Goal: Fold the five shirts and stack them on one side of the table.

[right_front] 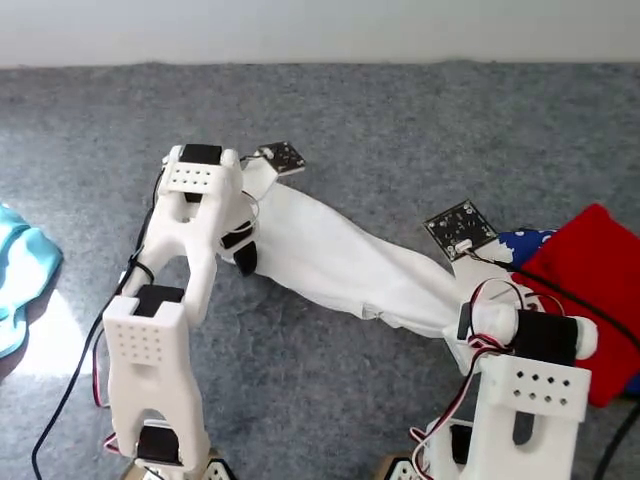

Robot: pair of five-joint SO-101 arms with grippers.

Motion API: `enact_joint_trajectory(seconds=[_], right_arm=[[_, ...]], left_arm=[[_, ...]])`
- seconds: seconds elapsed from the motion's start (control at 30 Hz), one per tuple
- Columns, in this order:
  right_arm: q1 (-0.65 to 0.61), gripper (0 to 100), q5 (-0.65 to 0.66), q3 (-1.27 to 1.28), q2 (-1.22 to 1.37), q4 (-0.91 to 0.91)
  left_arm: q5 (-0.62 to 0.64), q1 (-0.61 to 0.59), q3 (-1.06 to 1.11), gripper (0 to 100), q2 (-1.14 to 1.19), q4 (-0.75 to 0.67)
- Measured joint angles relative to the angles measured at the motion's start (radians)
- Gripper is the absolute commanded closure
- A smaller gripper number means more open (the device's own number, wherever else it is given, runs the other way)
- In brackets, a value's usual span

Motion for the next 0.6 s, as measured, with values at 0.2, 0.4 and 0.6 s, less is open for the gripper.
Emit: enact_joint_trajectory(seconds=[0.2, 0.4, 0.6], right_arm=[[0.000, 99.0, 0.000, 0.000, 0.000, 0.000], [0.000, 99.0, 0.000, 0.000, 0.000, 0.015], [0.000, 99.0, 0.000, 0.000, 0.000, 0.029]], left_arm=[[0.000, -0.011, -0.061, 80, 0.081, -0.003], [0.038, -0.009, -0.143, 86, 0.149, -0.002], [0.071, 0.017, -0.180, 99, 0.184, 0.037]])
